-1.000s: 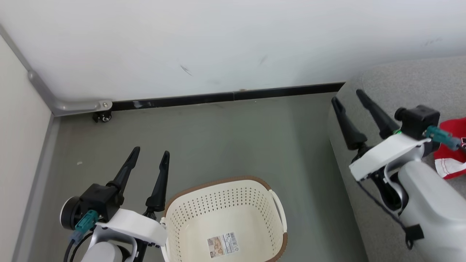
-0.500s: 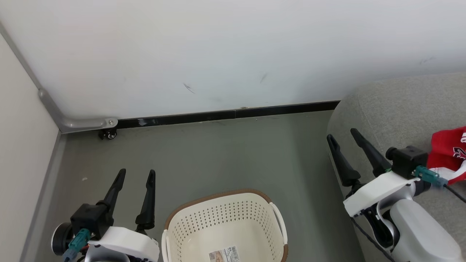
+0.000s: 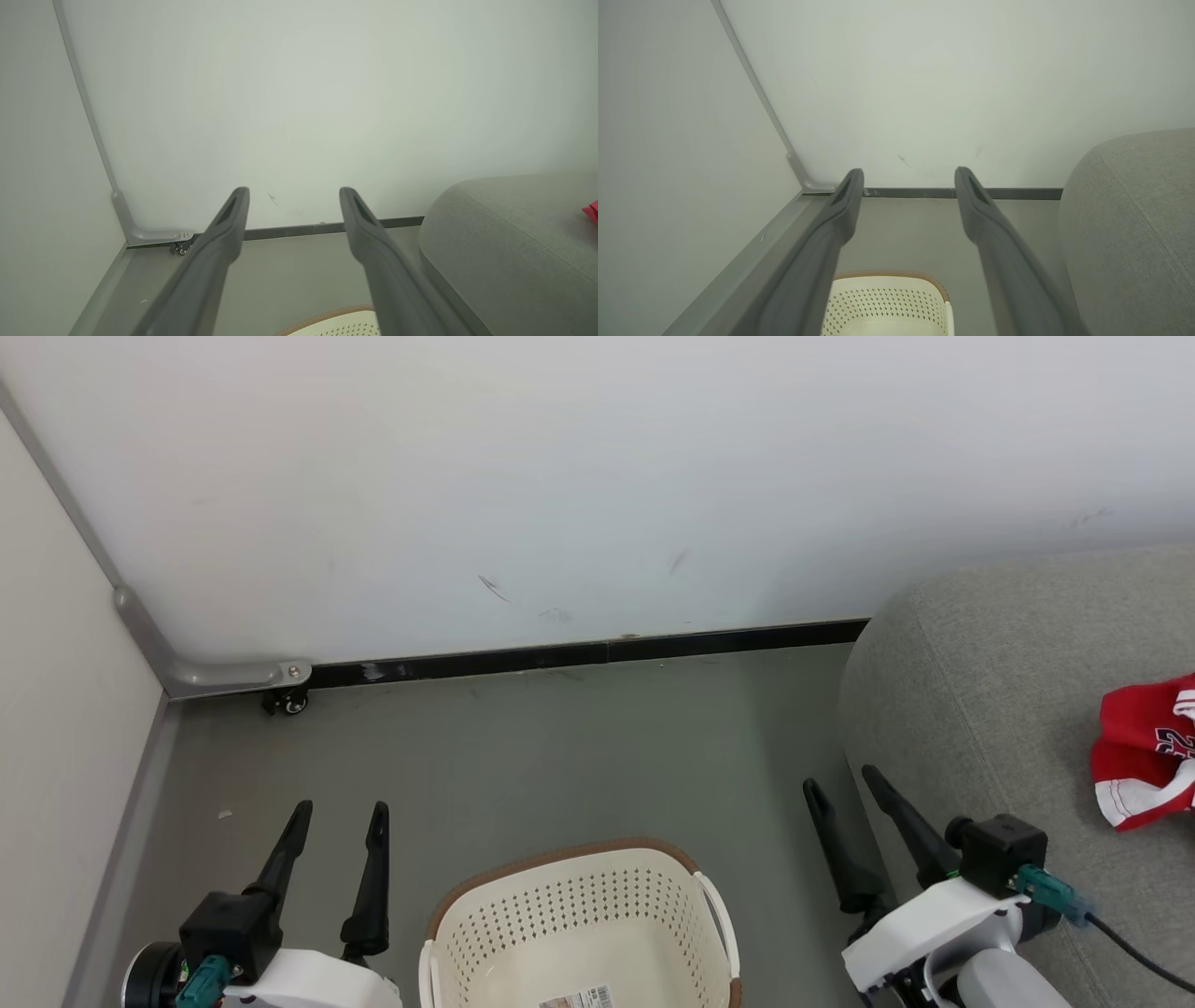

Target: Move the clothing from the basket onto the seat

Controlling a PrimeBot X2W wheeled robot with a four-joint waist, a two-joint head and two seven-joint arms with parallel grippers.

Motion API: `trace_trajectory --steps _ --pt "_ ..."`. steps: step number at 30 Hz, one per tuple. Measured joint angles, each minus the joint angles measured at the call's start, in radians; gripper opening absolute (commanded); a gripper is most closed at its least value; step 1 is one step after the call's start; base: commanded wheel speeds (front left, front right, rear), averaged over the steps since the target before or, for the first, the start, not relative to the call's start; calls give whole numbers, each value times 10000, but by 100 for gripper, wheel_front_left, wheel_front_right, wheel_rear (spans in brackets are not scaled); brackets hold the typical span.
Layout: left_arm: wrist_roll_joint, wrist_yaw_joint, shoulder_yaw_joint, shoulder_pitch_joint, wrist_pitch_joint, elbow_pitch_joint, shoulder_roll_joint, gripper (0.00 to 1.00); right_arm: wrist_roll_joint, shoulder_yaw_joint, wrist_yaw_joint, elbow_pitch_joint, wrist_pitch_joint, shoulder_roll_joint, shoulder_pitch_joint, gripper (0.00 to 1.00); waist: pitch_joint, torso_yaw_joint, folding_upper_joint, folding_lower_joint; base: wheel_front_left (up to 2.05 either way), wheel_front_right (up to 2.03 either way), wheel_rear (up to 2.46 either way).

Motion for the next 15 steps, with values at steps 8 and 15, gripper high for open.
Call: trace_trajectory --steps 8,15 --pt "169 190 125 191 0 161 36 100 -629 -525 0 -372 0 481 578 100 25 -58 0 0 0 0 0" --pt "299 230 102 291 0 265 -81 100 -1317 -1108 0 -823 0 635 1041 100 55 -74 0 0 0 0 0"
